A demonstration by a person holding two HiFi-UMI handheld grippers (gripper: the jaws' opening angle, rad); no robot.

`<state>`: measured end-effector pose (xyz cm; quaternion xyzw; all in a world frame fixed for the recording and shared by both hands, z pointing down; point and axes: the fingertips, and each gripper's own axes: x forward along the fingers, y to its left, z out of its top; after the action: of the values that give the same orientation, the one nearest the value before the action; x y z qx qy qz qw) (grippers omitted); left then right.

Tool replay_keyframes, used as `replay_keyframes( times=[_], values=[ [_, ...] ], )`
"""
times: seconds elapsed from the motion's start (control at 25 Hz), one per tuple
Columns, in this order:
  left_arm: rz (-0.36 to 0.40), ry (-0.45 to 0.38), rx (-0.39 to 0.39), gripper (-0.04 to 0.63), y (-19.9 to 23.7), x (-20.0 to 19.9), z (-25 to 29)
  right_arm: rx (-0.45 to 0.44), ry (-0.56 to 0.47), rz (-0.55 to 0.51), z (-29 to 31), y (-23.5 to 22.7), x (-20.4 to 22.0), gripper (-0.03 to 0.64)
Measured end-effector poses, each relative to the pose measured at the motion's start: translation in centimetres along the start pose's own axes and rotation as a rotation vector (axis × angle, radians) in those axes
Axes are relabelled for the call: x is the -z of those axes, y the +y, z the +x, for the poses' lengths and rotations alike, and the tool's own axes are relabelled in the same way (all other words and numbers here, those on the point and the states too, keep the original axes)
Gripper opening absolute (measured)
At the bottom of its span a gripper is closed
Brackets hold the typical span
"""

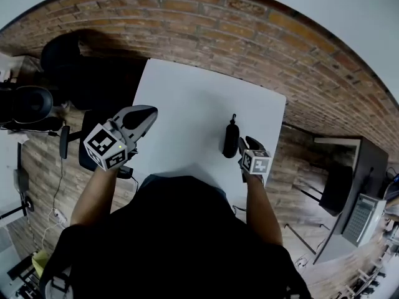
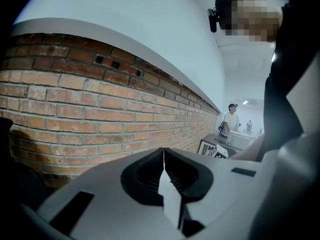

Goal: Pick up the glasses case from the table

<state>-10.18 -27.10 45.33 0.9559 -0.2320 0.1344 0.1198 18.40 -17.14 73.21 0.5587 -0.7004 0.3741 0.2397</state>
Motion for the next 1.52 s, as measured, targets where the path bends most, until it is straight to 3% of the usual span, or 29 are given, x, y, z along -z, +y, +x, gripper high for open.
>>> replay_keyframes(
  times=[0.6, 1.52],
  values=[
    [-0.005, 0.048, 0.034, 0.012, 1.1, 1.6, 1.7, 0.002, 0.138, 0.074, 5.7, -0.7, 4.2, 0.283],
    [-0.033, 0.101, 0.045, 0.012, 4.0, 3.8, 1.9, 0.050, 0.246, 0.122, 10.8, -1.0, 7.4, 0.385]
  ],
)
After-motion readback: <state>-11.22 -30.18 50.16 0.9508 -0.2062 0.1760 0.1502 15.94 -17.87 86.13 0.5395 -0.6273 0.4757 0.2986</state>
